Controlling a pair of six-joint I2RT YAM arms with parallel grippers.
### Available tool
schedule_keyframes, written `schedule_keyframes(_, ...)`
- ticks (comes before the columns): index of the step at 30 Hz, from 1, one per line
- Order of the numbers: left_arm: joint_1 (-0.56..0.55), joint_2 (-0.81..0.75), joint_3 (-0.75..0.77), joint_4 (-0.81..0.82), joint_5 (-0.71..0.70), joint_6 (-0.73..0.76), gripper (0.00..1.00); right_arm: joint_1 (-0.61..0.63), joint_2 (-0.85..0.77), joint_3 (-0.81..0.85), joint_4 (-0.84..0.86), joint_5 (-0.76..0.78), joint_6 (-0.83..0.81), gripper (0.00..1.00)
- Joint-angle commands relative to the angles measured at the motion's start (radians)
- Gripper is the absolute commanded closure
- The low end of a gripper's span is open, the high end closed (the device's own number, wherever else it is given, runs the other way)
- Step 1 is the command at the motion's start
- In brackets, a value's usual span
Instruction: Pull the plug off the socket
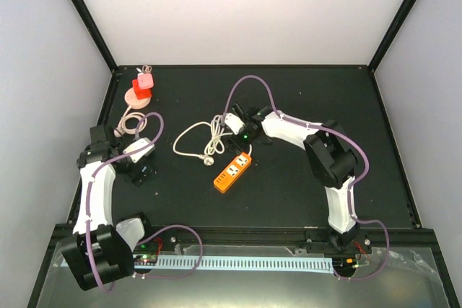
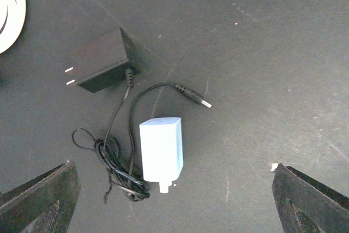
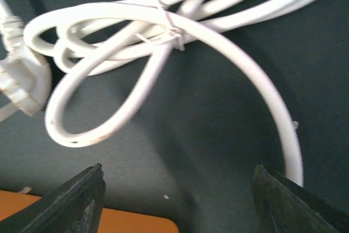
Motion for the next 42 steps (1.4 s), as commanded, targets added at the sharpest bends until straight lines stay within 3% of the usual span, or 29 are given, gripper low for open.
schedule_keyframes(1, 0.004, -0.032, 0.038, -0.055, 0.085, 0.036, 0.01, -0.029, 0.022, 0.027, 0.023, 0.044, -0.013, 0.25)
schedule_keyframes(10, 0.001, -0.037, 0.042, -0.065, 0.128, 0.027, 0.01, -0.053, 0.017, -0.007, 0.052, 0.118, -0.049, 0.30)
schedule_keyframes(22, -0.009, -0.081, 0.059, -0.047, 0.166, 0.003, 0.01, -0.069, 0.048, 0.000, 0.059, 0.188, -0.093, 0.60)
schedule_keyframes(42, -0.038, -0.054, 0.108, -0.051, 0.184, -0.032, 0.01, -0.185, 0.100, 0.081, -0.060, 0.200, -0.156, 0.83)
